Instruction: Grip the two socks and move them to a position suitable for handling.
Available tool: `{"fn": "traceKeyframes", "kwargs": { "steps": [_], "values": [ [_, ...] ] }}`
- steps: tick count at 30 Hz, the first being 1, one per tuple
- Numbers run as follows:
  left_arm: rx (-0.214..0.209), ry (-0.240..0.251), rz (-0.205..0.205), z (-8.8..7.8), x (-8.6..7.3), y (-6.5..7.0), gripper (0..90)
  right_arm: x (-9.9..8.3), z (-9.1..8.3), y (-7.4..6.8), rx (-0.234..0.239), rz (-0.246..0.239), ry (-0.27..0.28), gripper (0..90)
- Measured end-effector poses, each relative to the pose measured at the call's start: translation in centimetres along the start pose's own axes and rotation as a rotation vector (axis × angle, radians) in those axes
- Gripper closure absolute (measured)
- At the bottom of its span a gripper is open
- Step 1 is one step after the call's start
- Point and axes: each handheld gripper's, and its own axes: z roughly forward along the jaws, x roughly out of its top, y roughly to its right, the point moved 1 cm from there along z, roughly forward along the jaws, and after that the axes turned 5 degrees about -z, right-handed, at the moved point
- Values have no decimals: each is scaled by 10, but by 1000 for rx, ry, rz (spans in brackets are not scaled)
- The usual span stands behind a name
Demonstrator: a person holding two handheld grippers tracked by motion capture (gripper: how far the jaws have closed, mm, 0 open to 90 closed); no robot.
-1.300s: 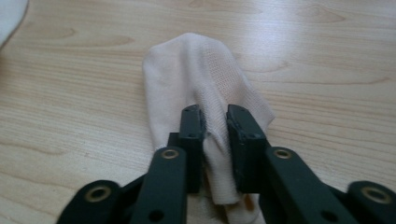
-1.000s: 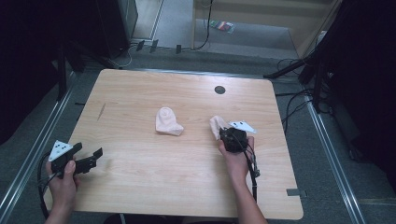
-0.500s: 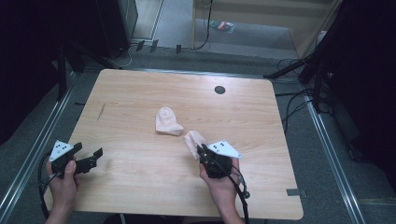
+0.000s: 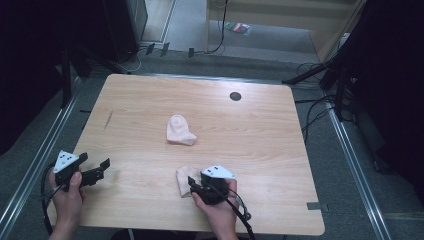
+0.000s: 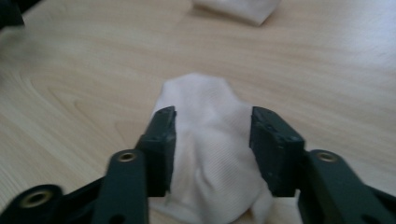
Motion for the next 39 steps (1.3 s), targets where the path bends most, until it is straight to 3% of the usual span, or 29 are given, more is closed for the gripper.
{"fn": "traceKeyframes", "kwargs": {
  "steps": [2,5,9,12,18,20,24,29,34,39],
  "values": [
    [6,1,2,0,0,0,132,4,-5,4,-7,10,26,500],
    [6,-3,9,-1,1,1,133,17,-19,19,-30,26,85,602],
    [-27,22,-7,-6,6,10,133,18,-19,29,10,39,72,665],
    [-52,25,22,-7,7,28,133,15,-12,26,18,18,34,667],
    [-153,12,41,-2,6,69,133,7,3,25,21,4,-22,598],
    [-188,6,63,0,5,87,133,5,5,24,6,-9,-26,584],
    [-266,-14,60,2,1,117,133,3,10,22,-3,-9,-37,554],
    [-321,-39,103,7,-5,147,133,0,13,19,-9,-28,-50,579],
    [-343,-63,126,13,-10,159,133,-1,15,18,-11,-30,-53,631],
    [-341,-72,121,15,-11,157,133,-3,17,17,-20,-53,-62,744]
  ]
}}
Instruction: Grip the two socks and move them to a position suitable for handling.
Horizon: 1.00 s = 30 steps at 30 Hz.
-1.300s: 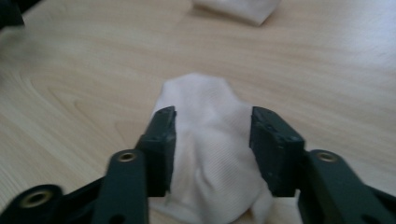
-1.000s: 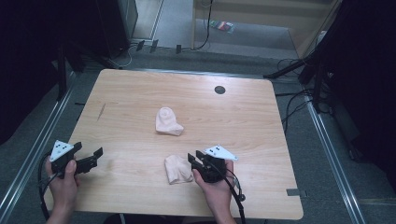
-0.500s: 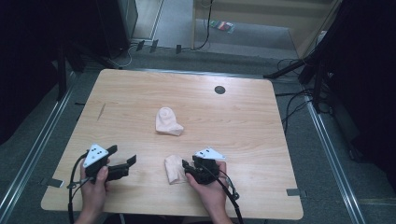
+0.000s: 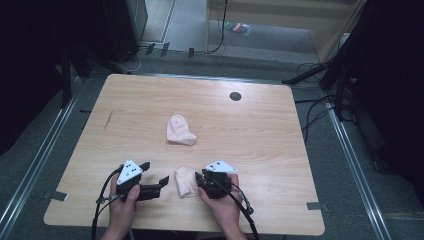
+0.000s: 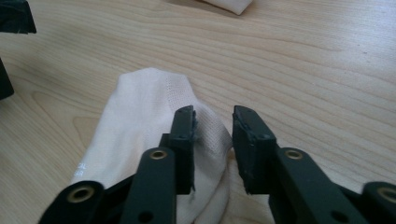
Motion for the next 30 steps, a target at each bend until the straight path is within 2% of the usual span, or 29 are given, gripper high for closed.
{"fn": "traceKeyframes", "kwargs": {
  "steps": [3,8,12,13,17,22,25,27,29,30],
  "values": [
    [9,0,-2,0,-1,-2,133,-1,0,0,1,-16,-1,813],
    [18,-2,-1,0,-1,-7,133,1,-3,-3,10,-20,12,836],
    [72,5,38,-3,-1,-15,133,7,-9,-6,27,-16,29,838],
    [80,9,38,-4,-1,-17,134,10,-11,-8,31,-19,31,839],
    [92,40,-26,-12,2,-33,138,25,-17,-19,60,-28,59,840],
    [139,87,-75,-23,5,-46,150,53,-20,-51,146,-67,96,840],
    [119,130,-114,-30,8,-51,153,73,-29,-65,188,-89,148,838],
    [108,157,-132,-35,10,-54,152,82,-38,-67,206,-87,182,835],
    [103,168,-138,-39,10,-56,152,83,-43,-62,217,-61,187,834],
    [105,171,-139,-40,11,-57,158,80,-44,-55,220,-38,181,833]
  ]
}}
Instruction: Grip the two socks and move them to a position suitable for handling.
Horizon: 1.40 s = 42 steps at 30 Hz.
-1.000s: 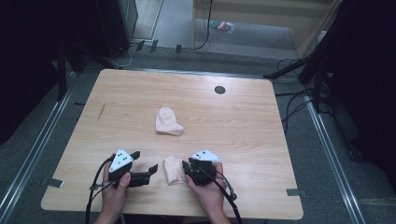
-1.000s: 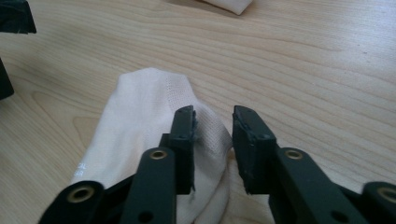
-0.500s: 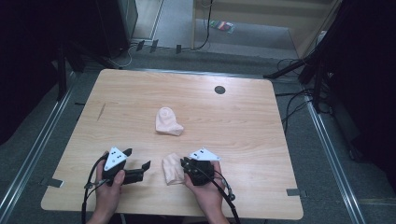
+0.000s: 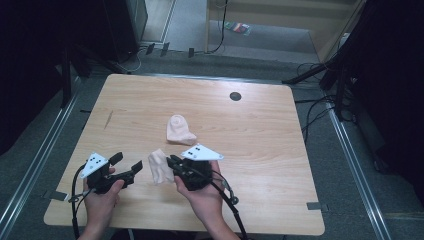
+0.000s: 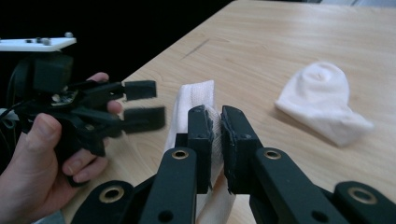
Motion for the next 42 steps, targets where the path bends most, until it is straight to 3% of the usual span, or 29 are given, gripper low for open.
{"fn": "traceKeyframes", "kwargs": {
  "steps": [2,5,6,8,10,12,14,17,19,23,26,30,33,37,38,39,42],
  "values": [
    [5,-7,-9,1,0,-1,192,-14,-3,17,-15,48,-28,829],
    [3,-37,-12,7,-3,2,241,-47,-2,49,-36,181,-90,828],
    [-1,-50,-4,9,-4,4,261,-63,-2,64,-69,219,-116,829],
    [-18,-76,2,15,-6,8,283,-82,-2,81,-108,250,-150,813],
    [-27,-98,8,18,-8,12,287,-92,-2,90,-128,242,-169,723],
    [-42,-111,5,21,-10,14,293,-92,-5,92,-118,243,-142,712],
    [-62,-125,3,23,-11,14,313,-87,-11,92,-106,256,-90,780],
    [-86,-136,-1,24,-13,16,340,-81,-16,92,-114,240,-66,819],
    [-97,-140,8,24,-14,17,354,-81,-15,92,-141,215,-85,771],
    [-115,-144,16,25,-15,21,403,-84,-6,89,-125,207,-131,691],
    [-124,-149,24,25,-15,23,425,-84,0,82,-156,165,-146,829],
    [-135,-153,23,26,-15,23,430,-74,1,70,-170,97,-138,892],
    [-136,-149,21,25,-14,22,430,-62,2,60,-150,55,-126,898],
    [-148,-109,10,19,-11,18,436,-44,7,43,-91,36,-102,900],
    [-158,-101,8,18,-10,18,452,-32,9,32,-56,27,-83,900],
    [-164,-94,7,18,-10,17,452,-32,9,32,-56,27,-83,900],
    [-243,-78,-9,16,-9,19,470,-14,13,18,-6,19,-42,900]
  ]
}}
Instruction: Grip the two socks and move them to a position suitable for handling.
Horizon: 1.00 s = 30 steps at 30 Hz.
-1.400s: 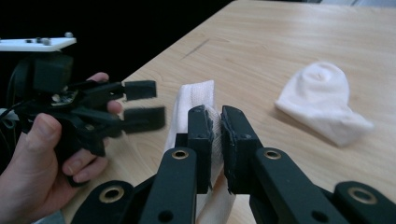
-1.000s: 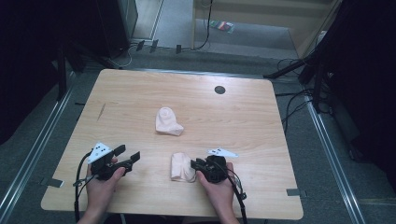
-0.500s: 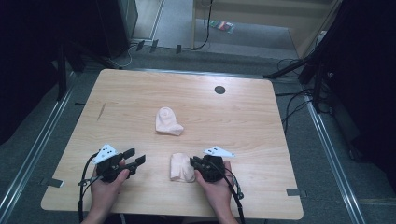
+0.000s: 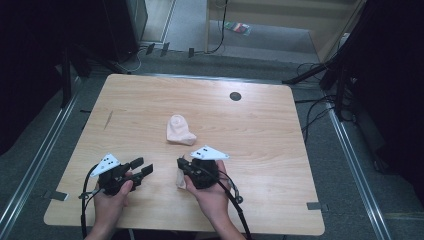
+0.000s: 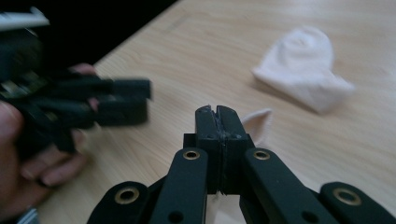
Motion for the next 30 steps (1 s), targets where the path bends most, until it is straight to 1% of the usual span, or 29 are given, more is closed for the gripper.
{"fn": "traceKeyframes", "kwargs": {
  "steps": [1,2,3,4,5,6,7,8,9,10,11,12,13,14,15,16,17,18,19,20,21,22,24,25,26,27,28,29,30],
  "values": [
    [-37,-4,17,0,-1,3,464,4,0,-2,8,1,10,900],
    [-59,-16,35,1,-2,7,441,10,2,-4,21,9,22,900],
    [-76,-42,49,4,-4,11,393,15,2,-5,31,16,30,900],
    [-73,-84,68,8,-6,14,347,19,3,-7,39,19,35,900],
    [-59,-120,79,13,-8,16,294,22,2,-8,45,19,41,900],
    [-62,-164,79,19,-11,19,251,24,2,-10,51,17,47,900],
    [-50,-180,88,23,-13,21,219,28,0,-14,58,14,54,900],
    [-32,-188,92,26,-13,22,206,31,-1,-16,63,8,59,900],
    [-13,-185,101,28,-13,25,210,34,-3,-18,69,5,68,900],
    [16,-173,118,30,-12,27,229,36,-5,-20,78,7,76,900],
    [45,-171,129,30,-12,28,283,39,-9,-22,89,9,89,900],
    [76,-164,147,32,-12,29,361,40,-11,-22,97,15,101,900],
    [69,-159,166,32,-13,30,444,42,-15,-21,112,36,112,900],
    [72,-157,196,32,-13,30,561,42,-18,-19,125,51,117,900],
    [84,-148,231,31,-13,32,696,41,-20,-17,134,65,119,900],
    [117,-138,261,29,-12,33,804,40,-22,-14,137,76,120,900],
    [172,-113,298,26,-10,35,871,39,-24,-11,132,81,120,900],
    [228,-92,322,22,-8,35,894,36,-25,-7,114,83,120,900],
    [286,-68,356,17,-7,36,898,33,-27,-2,103,93,119,900],
    [343,-56,407,13,-6,38,899,29,-27,3,90,103,115,900],
    [380,-57,461,10,-6,40,900,24,-27,9,78,112,106,900],
    [393,-77,495,10,-7,41,900,19,-26,14,65,117,95,900],
    [394,-112,559,10,-12,46,900,5,-22,25,38,128,55,900],
    [384,-140,604,12,-17,52,900,-1,-21,29,29,131,43,900],
    [364,-173,627,15,-19,56,900,-11,-19,36,11,137,18,900],
    [322,-207,622,19,-22,58,900,-19,-19,42,-6,148,0,900],
    [280,-237,599,23,-25,60,900,-26,-19,49,-20,156,-12,900],
    [242,-261,582,27,-28,61,898,-33,-20,55,-30,173,-27,900],
    [212,-282,575,29,-30,61,894,-40,-20,61,-39,181,-40,900]
  ]
}}
